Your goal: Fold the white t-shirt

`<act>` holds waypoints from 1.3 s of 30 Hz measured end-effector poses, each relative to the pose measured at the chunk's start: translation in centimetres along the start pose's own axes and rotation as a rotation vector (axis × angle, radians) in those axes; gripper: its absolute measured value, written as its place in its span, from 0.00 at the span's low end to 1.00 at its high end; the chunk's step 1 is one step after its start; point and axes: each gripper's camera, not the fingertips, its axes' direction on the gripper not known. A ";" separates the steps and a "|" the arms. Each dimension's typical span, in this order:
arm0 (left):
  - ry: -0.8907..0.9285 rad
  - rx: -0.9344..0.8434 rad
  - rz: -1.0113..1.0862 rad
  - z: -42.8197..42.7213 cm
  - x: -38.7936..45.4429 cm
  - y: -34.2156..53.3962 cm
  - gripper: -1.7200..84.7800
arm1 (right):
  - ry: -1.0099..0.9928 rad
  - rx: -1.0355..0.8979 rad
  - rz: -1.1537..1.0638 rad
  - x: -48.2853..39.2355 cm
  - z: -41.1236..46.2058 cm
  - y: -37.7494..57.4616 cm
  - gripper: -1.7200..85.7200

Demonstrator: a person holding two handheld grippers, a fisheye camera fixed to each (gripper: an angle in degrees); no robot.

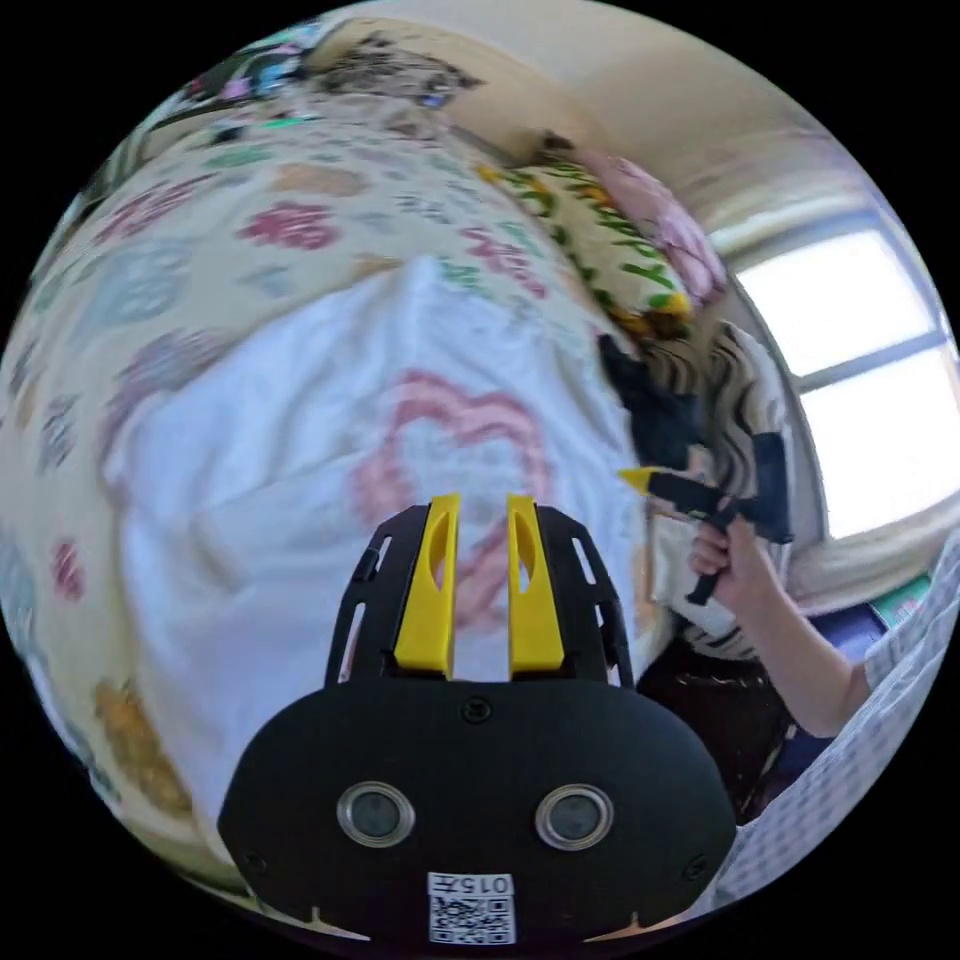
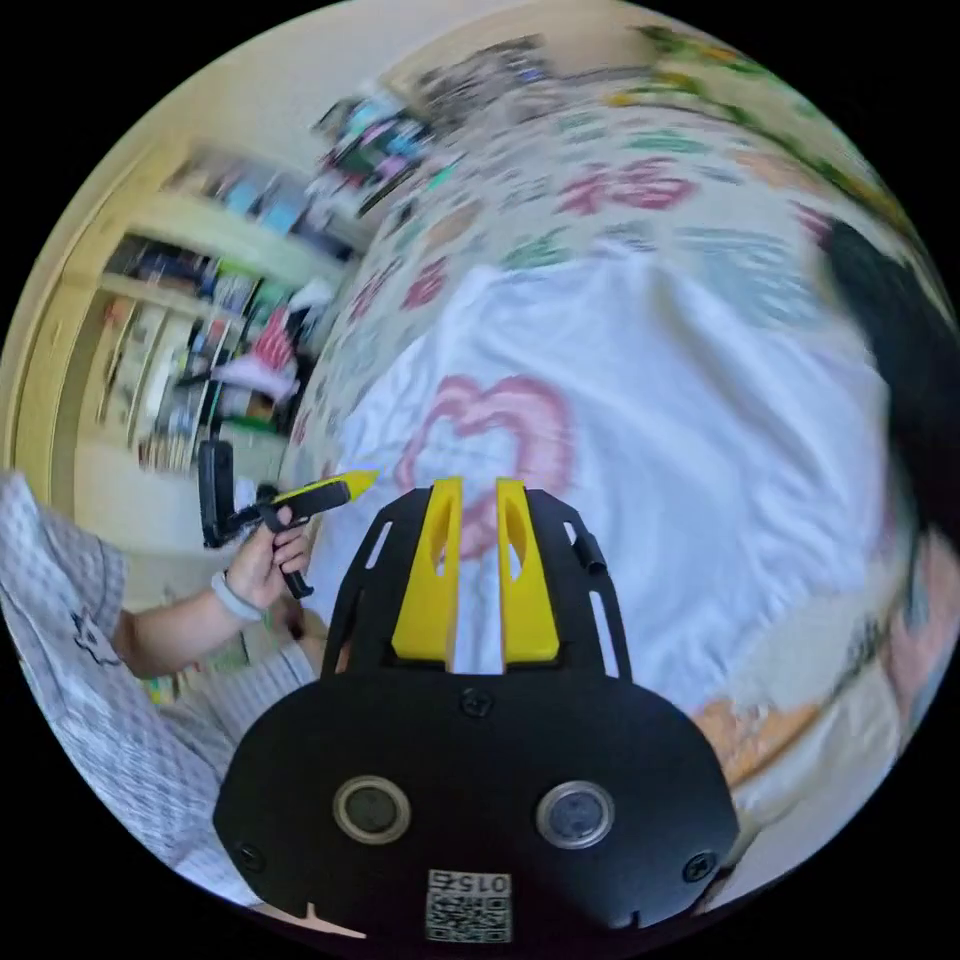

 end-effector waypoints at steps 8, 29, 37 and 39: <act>-0.004 0.075 -0.187 -11.9 -11.5 4.3 0.11 | 0.153 -0.344 -0.707 -18.1 24.7 -10.1 0.12; 0.209 -0.150 0.262 -22.3 -7.5 3.4 0.13 | 0.011 -0.269 -0.184 -7.7 31.2 -21.8 0.01; 0.379 0.040 -0.266 -26.8 -12.2 5.8 0.09 | -0.027 -0.278 -0.240 -8.4 37.4 -29.7 0.01; 0.556 0.092 -0.291 -29.2 -12.9 5.8 0.03 | -0.030 -0.268 -0.261 -8.8 38.5 -32.6 0.01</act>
